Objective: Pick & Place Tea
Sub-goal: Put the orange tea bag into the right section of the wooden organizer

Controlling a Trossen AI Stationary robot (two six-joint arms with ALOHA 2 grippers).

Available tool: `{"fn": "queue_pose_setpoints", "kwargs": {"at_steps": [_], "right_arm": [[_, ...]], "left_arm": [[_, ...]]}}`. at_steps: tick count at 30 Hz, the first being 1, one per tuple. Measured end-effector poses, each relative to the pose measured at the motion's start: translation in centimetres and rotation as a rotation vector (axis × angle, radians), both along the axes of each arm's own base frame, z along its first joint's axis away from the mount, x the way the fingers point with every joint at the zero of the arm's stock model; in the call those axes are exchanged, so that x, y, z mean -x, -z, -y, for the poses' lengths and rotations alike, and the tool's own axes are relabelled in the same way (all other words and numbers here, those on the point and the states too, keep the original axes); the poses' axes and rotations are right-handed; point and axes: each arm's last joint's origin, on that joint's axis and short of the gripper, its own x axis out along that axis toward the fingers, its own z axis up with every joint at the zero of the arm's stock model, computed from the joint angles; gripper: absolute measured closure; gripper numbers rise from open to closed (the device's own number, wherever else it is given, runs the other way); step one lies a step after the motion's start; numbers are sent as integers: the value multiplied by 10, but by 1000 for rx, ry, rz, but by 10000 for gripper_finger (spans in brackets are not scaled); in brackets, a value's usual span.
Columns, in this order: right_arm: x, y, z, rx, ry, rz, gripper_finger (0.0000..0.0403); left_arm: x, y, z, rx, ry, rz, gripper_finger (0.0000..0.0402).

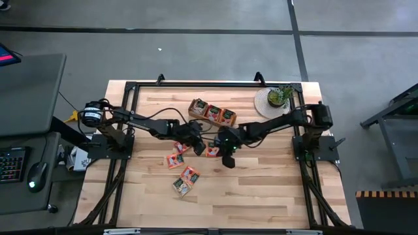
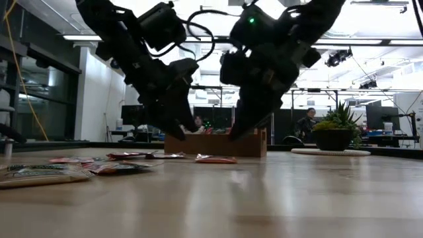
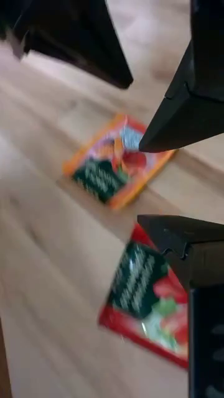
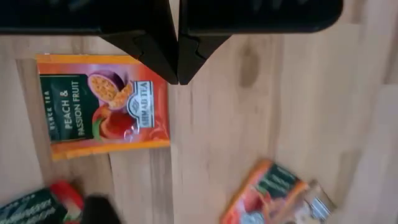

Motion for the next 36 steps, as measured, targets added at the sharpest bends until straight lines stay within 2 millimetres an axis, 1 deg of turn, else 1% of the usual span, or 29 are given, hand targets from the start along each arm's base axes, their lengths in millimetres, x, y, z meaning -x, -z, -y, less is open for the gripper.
{"fn": "queue_pose_setpoints", "kwargs": {"at_steps": [6,13,18,21,25,30,33,36], "right_arm": [[-3,-2,2,21,-19,-17,403],[-9,3,6,35,-16,39,403],[-11,15,9,42,-3,12,403],[-12,27,11,34,-5,-16,403],[-12,36,10,13,-8,-46,403],[-4,45,9,-13,23,-58,403],[-3,46,11,-18,26,-63,403],[-4,46,11,-21,29,-57,403]], "left_arm": [[2,2,0,-2,-15,-30,230],[2,2,-1,-22,-31,-30,230],[2,2,-1,-28,-31,-30,230],[2,1,-1,-25,-29,-23,230],[1,1,-1,-16,-26,-11,230],[-2,-2,0,16,-41,33,230],[-3,-3,0,40,-58,44,230],[-5,5,0,75,-78,28,230]]}}
